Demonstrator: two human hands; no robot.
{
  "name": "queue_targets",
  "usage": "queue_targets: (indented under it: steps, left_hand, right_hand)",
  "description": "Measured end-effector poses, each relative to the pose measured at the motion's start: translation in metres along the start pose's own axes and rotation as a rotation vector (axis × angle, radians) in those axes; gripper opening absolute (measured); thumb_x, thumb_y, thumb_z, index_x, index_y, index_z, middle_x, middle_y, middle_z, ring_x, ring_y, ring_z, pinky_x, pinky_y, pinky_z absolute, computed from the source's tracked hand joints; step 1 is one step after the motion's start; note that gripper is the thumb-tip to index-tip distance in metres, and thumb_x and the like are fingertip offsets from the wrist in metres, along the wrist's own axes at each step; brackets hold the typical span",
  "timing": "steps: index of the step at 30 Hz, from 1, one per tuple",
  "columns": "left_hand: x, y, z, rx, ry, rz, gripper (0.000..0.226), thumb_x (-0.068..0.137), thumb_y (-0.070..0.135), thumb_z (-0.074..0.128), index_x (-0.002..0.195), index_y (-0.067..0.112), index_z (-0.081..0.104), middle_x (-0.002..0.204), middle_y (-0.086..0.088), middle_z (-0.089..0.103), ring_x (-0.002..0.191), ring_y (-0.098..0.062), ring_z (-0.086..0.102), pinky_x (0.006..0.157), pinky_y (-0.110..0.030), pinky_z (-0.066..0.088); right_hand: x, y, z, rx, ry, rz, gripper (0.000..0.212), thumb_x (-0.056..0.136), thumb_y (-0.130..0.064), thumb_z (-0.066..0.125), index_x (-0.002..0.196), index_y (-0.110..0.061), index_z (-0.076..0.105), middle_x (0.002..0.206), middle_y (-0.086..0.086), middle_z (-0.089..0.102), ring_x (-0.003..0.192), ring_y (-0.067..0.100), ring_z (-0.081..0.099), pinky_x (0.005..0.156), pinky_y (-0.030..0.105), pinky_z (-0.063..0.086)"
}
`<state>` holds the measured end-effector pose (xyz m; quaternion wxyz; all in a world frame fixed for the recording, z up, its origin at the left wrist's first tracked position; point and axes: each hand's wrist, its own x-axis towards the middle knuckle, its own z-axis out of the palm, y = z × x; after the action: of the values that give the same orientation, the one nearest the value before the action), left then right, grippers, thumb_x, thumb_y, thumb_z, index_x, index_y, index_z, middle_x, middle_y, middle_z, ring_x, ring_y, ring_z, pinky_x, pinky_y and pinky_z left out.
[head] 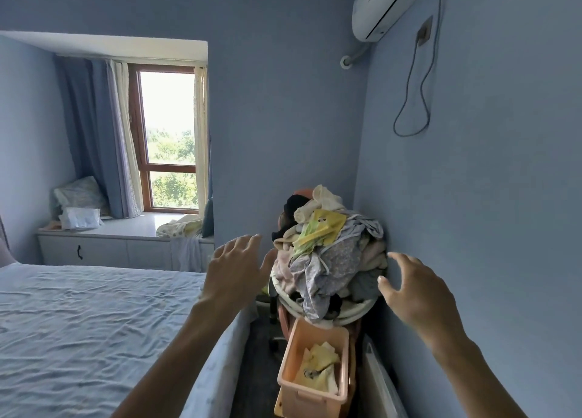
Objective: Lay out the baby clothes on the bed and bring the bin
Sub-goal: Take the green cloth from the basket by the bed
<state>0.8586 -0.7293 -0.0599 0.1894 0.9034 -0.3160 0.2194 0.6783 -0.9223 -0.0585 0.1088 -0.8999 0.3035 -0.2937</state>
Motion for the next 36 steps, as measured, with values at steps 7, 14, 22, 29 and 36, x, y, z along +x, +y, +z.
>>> queue_targets:
  steps: [7, 14, 22, 29, 36]
  left_hand:
    - [0.065, -0.040, 0.088, -0.109, -0.057, 0.052, 0.045, 0.098, 0.044, 0.035, 0.137, 0.022, 0.043, 0.141, 0.000, 0.049, 0.130, -0.021, 0.045, 0.105, -0.037, 0.033]
    - [0.072, -0.093, 0.226, -0.122, -0.321, 0.171, 0.046, 0.092, 0.039, 0.054, 0.136, 0.025, 0.048, 0.141, 0.002, 0.049, 0.130, -0.020, 0.044, 0.107, -0.034, 0.029]
    - [-0.017, -0.128, 0.381, -0.342, -0.821, 0.039, 0.047, 0.085, 0.036, 0.066, 0.130, 0.024, 0.055, 0.129, -0.001, 0.058, 0.117, -0.023, 0.052, 0.095, -0.033, 0.040]
    - [-0.127, -0.158, 0.478, -0.325, -1.066, -0.156, 0.045, 0.085, 0.040, 0.065, 0.127, 0.030, 0.055, 0.115, 0.006, 0.061, 0.097, -0.016, 0.057, 0.078, -0.029, 0.042]
    - [-0.168, -0.144, 0.529, -0.054, -1.051, -0.087, 0.048, 0.091, 0.038, 0.055, 0.137, 0.029, 0.045, 0.115, 0.004, 0.068, 0.094, -0.022, 0.066, 0.074, -0.031, 0.041]
  right_hand:
    - [0.072, 0.011, 0.092, 0.067, -0.247, 0.014, 0.056, 0.091, -0.034, 0.056, 0.143, -0.023, 0.037, 0.151, -0.003, 0.034, 0.134, 0.019, 0.038, 0.103, 0.033, 0.035]
    - [0.086, 0.040, 0.208, 0.165, -0.472, 0.159, 0.050, 0.089, -0.028, 0.062, 0.136, -0.025, 0.046, 0.140, 0.003, 0.050, 0.129, 0.020, 0.046, 0.101, 0.030, 0.036]
    - [0.036, 0.112, 0.350, 0.331, -0.859, 0.358, 0.048, 0.086, -0.015, 0.067, 0.131, -0.022, 0.053, 0.126, 0.002, 0.058, 0.110, 0.013, 0.057, 0.095, 0.027, 0.044]
    - [-0.053, 0.164, 0.470, 0.470, -1.137, 0.488, 0.040, 0.082, -0.024, 0.070, 0.110, -0.046, 0.054, 0.114, -0.009, 0.062, 0.100, 0.008, 0.062, 0.092, 0.032, 0.051]
    - [-0.109, 0.190, 0.547, 0.505, -1.232, 0.595, 0.040, 0.085, -0.025, 0.067, 0.118, -0.042, 0.050, 0.112, -0.008, 0.059, 0.095, 0.009, 0.061, 0.086, 0.026, 0.048]
